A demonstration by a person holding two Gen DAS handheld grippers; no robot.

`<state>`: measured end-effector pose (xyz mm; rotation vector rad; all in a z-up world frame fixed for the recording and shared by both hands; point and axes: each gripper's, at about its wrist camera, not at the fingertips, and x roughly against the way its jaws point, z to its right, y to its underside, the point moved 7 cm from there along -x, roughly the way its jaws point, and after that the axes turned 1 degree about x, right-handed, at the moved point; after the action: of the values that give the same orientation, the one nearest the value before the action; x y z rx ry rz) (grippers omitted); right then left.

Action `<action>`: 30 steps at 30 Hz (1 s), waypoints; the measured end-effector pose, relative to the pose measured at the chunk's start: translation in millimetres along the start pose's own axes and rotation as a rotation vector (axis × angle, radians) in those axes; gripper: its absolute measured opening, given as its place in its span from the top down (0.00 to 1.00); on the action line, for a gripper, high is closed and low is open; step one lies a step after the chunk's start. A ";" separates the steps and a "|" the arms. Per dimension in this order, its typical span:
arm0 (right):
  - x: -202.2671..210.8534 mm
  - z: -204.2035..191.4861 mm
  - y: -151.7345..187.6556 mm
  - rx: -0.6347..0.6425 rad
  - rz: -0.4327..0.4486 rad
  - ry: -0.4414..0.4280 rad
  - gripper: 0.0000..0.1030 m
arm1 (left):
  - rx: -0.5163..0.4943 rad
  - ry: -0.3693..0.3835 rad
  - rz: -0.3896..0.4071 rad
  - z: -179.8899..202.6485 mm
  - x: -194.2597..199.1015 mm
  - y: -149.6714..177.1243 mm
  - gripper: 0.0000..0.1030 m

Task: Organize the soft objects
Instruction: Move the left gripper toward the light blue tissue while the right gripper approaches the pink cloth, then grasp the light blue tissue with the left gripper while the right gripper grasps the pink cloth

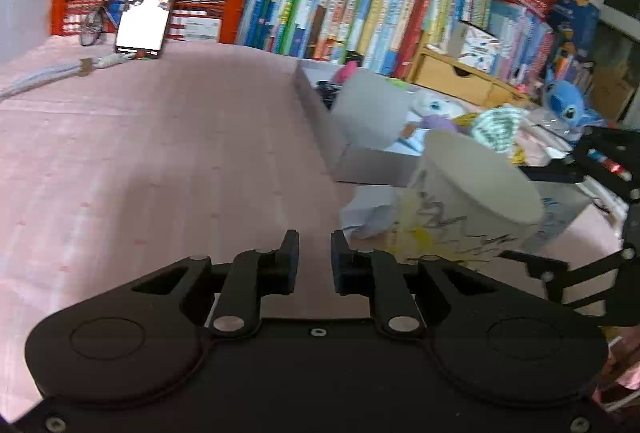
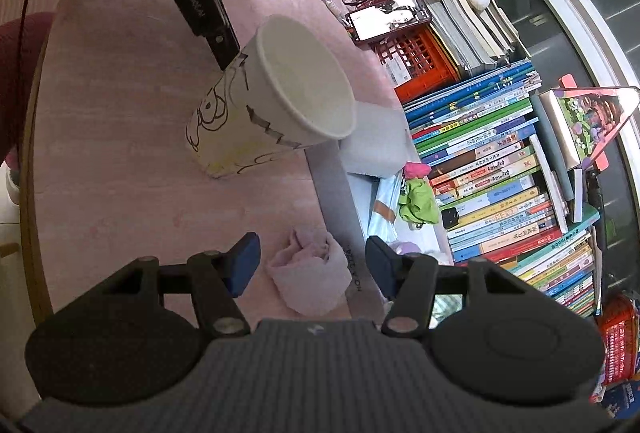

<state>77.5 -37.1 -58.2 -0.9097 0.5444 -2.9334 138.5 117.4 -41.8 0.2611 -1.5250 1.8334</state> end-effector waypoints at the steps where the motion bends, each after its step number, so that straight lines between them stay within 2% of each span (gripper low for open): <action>1: -0.5 0.2 0.6 0.001 -0.001 -0.001 0.30 | -0.003 0.015 -0.002 1.7 0.3 -0.8 0.82; 4: -2.7 0.4 2.0 0.008 -0.008 -0.004 0.30 | -0.026 0.045 -0.009 6.5 -0.9 -3.4 0.68; 7: -5.6 1.0 3.1 0.010 -0.012 -0.005 0.30 | -0.052 0.042 -0.020 10.4 -6.5 -4.8 0.67; 9: -6.4 0.5 3.4 0.006 -0.012 -0.008 0.30 | -0.069 0.037 -0.023 11.0 -12.7 -5.4 0.68; 12: -7.7 0.1 4.4 0.003 -0.011 -0.012 0.30 | -0.076 0.015 -0.037 10.0 -21.1 -4.9 0.84; 14: -8.5 -0.1 5.1 0.004 -0.013 -0.013 0.30 | -0.079 0.008 -0.037 9.5 -22.9 -6.1 0.90; 23: -13.3 -0.2 6.4 -0.005 -0.015 -0.022 0.30 | -0.047 -0.050 -0.031 -1.9 -12.4 -5.2 0.93; 30: -15.9 1.8 6.9 -0.016 -0.013 -0.024 0.30 | -0.067 -0.110 -0.061 -11.2 10.5 5.6 0.92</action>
<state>91.2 -42.2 -67.8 -0.9523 0.5635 -2.9303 130.7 131.6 -43.2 0.3779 -1.6323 1.7424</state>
